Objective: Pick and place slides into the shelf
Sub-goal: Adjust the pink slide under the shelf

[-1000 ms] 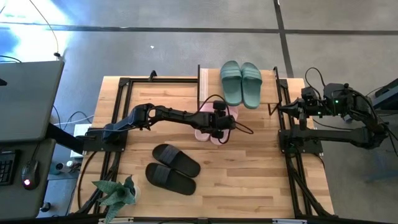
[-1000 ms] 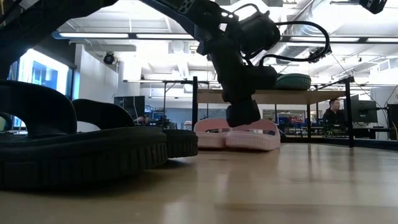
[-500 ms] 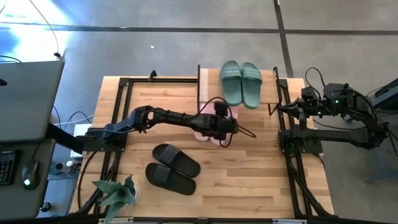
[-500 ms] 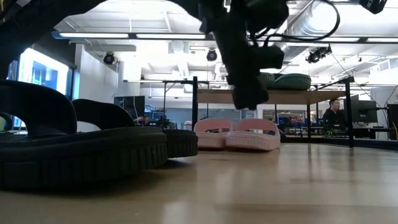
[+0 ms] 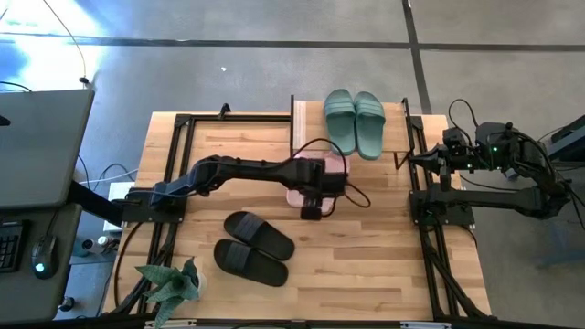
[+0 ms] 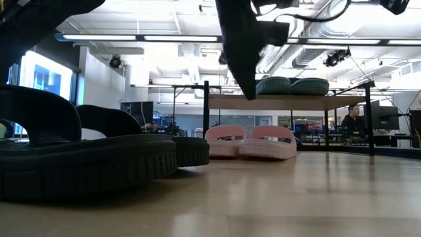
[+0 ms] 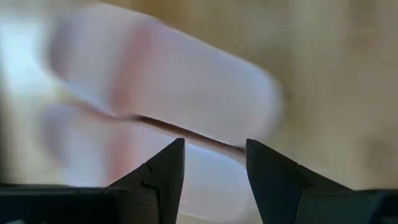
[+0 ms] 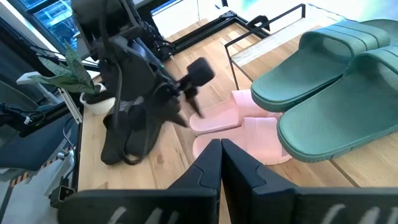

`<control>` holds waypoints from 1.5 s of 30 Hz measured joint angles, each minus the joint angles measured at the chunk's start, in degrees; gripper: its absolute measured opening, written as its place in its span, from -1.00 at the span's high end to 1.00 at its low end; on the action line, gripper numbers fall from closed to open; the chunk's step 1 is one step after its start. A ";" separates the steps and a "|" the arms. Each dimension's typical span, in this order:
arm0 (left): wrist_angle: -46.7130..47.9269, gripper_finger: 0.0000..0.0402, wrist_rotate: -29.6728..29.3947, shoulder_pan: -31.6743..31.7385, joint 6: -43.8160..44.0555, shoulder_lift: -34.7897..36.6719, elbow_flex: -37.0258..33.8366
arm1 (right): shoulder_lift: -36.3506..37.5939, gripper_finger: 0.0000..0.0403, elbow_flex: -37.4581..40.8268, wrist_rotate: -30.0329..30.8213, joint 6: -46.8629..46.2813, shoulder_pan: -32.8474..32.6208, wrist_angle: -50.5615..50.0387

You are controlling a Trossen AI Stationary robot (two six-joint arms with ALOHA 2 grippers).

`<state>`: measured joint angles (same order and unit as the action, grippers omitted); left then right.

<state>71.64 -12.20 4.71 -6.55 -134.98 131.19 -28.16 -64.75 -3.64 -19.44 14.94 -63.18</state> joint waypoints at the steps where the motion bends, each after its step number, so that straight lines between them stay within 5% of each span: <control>1: 2.08 0.22 3.38 0.00 0.71 0.03 0.60 | 0.01 0.99 0.00 0.01 0.00 0.02 0.01; 8: 12.18 0.34 18.94 -0.66 -0.34 0.03 3.76 | 0.00 0.99 -0.01 0.01 0.00 0.02 0.00; 13: 18.02 0.55 22.23 -3.11 -4.79 -0.05 3.19 | 0.00 0.99 0.00 0.00 0.00 0.00 0.00; 24: 9.38 0.98 14.65 -4.14 -5.21 -0.04 -9.25 | 0.02 0.99 -0.01 0.00 0.00 0.01 0.00; 32: 1.90 0.95 12.07 -3.19 -2.43 -0.15 -19.93 | 0.02 0.99 -0.01 0.01 0.00 0.00 0.00; 45: -5.22 0.99 3.26 -3.17 -0.52 -0.15 -20.27 | 0.02 0.99 0.00 0.00 0.00 0.01 0.00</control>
<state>66.42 -8.94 1.54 -7.07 -135.13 110.91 -28.14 -64.75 -3.63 -19.44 14.95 -63.18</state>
